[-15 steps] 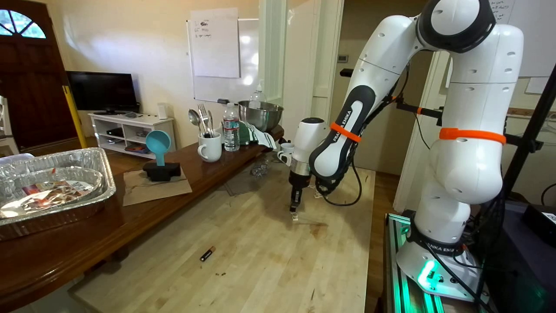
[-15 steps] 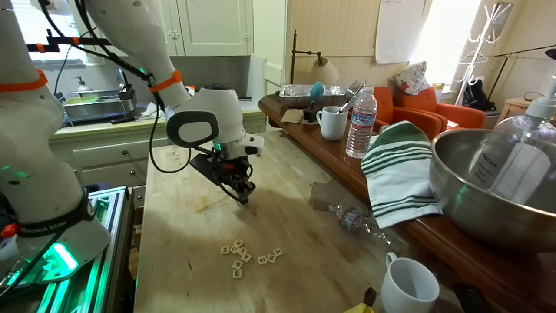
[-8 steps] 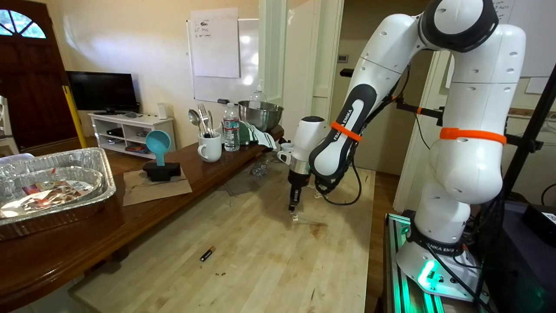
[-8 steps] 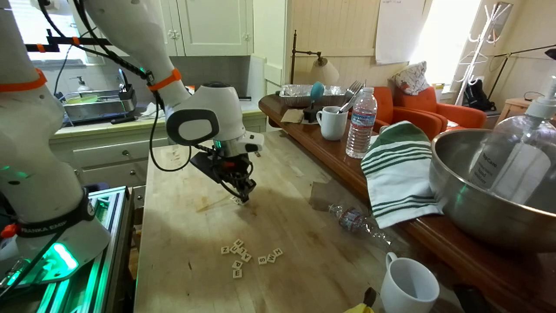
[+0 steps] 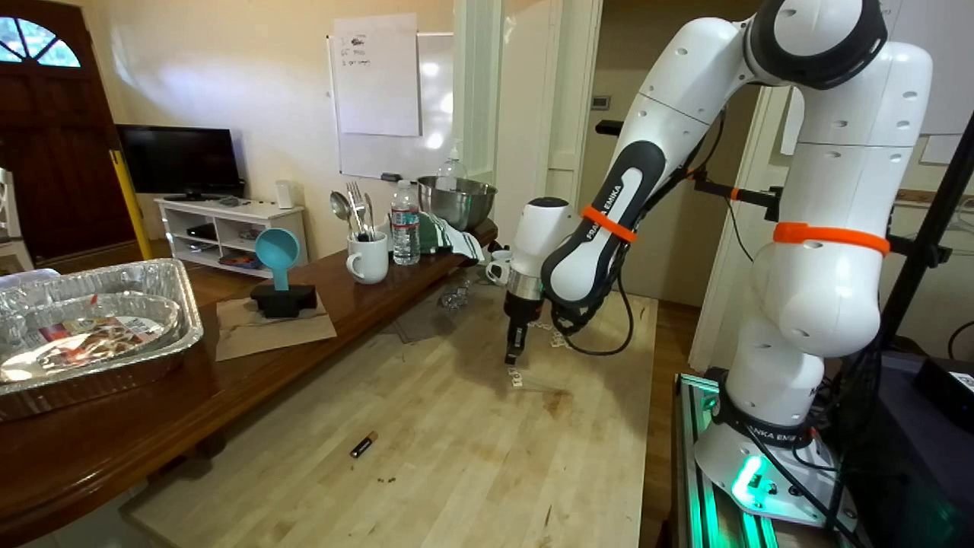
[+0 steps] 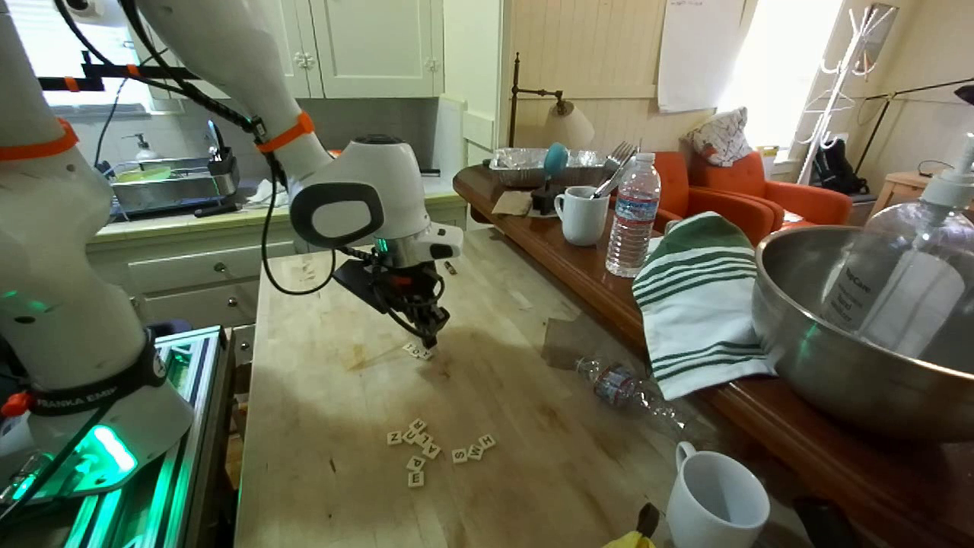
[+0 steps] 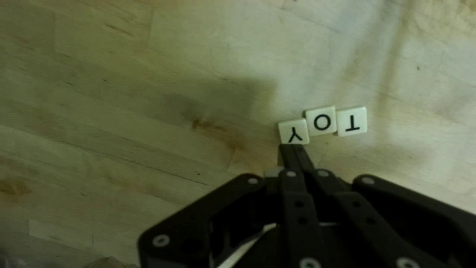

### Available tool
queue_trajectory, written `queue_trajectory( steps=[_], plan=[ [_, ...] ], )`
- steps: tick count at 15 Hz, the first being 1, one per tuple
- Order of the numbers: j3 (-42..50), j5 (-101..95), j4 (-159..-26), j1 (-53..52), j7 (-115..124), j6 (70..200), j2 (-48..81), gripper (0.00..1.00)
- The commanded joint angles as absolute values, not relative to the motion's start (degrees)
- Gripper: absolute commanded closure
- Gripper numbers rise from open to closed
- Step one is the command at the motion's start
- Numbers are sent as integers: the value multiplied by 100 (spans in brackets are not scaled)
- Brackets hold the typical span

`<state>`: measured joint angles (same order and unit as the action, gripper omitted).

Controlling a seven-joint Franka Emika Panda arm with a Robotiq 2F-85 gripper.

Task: Move the letter tiles to the left

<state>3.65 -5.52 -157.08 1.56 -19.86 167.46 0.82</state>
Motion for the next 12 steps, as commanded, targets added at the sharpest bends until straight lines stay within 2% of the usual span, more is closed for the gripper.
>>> queue_trajectory(
  steps=[1, 11, 12],
  plan=[
    [282, -463, -15759, 176, -2176, 16269, -205, 100],
    [302, -485, -15761, 74, -2423, 15427, -705, 100],
    [308, -485, -15761, 67, -2438, 15376, -754, 74]
  ],
)
